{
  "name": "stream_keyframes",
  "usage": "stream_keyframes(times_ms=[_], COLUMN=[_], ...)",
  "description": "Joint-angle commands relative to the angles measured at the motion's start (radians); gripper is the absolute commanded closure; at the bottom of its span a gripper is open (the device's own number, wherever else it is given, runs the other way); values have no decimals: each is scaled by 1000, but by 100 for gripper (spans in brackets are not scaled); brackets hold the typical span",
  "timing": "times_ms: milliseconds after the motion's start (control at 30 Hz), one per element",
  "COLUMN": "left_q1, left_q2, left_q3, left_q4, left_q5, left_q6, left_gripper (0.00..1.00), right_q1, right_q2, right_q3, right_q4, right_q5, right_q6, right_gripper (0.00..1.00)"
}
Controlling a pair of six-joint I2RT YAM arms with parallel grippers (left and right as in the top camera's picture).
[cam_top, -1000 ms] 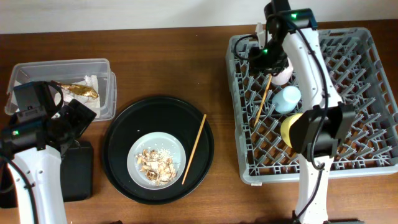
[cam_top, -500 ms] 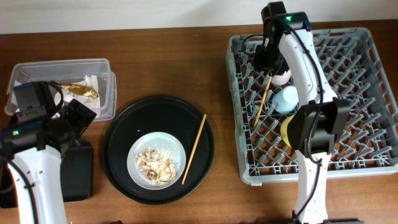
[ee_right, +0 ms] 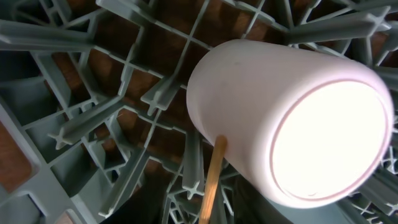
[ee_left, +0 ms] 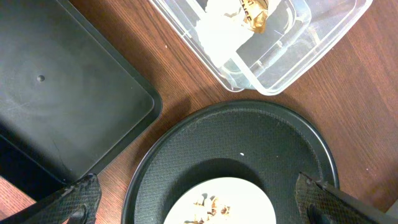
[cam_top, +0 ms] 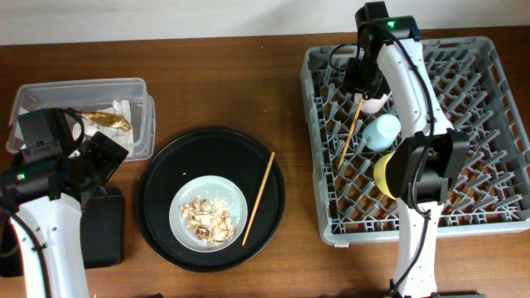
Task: Sort waste into correct bins and load items into the dishwasher rack
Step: 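Carry the chopstick to the rack and stand it upright in the back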
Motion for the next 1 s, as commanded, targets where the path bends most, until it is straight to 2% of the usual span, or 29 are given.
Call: stream_keyframes(times_ms=[0,100,133,167,300,467,667,800,833,867,900,933,967], left_q1=[5,5,5,5,5,5,5,5,5,5,5,5,5], left_q2=[-14,-14,-14,-14,-14,-14,-14,-14,-14,-14,-14,-14,-14], left_q3=[0,0,0,0,0,0,0,0,0,0,0,0,0], left_q4=[-2,-2,-2,-2,-2,-2,-2,-2,-2,-2,-2,-2,-2], left_q5=[-11,-11,-10,-11,-11,-11,-11,-11,-11,-11,-11,-11,-10], left_q6=[12,12,12,12,12,12,12,12,12,12,12,12,12], left_gripper=[1,1,1,1,1,1,1,1,1,1,1,1,1], right_q1=[-5,-5,-5,-5,-5,-5,-2,31,41,52,58,63,67], right_q2=[47,56,56,56,53,18,-12,-12,-12,-12,-12,-12,-12], right_q3=[-6,-6,-6,-6,14,98,103,103,103,103,103,103,103], right_q4=[-1,2,5,6,-10,-66,-84,-69,-64,-57,-53,-48,-47], right_q5=[22,23,23,22,7,-8,-80,-100,-98,-98,-98,-103,-106], right_q6=[6,5,5,6,5,5,-26,-241,-288,-319,-342,-367,-381], right_gripper=[64,68,73,85,96,96,95,95,91,79,73,71,56])
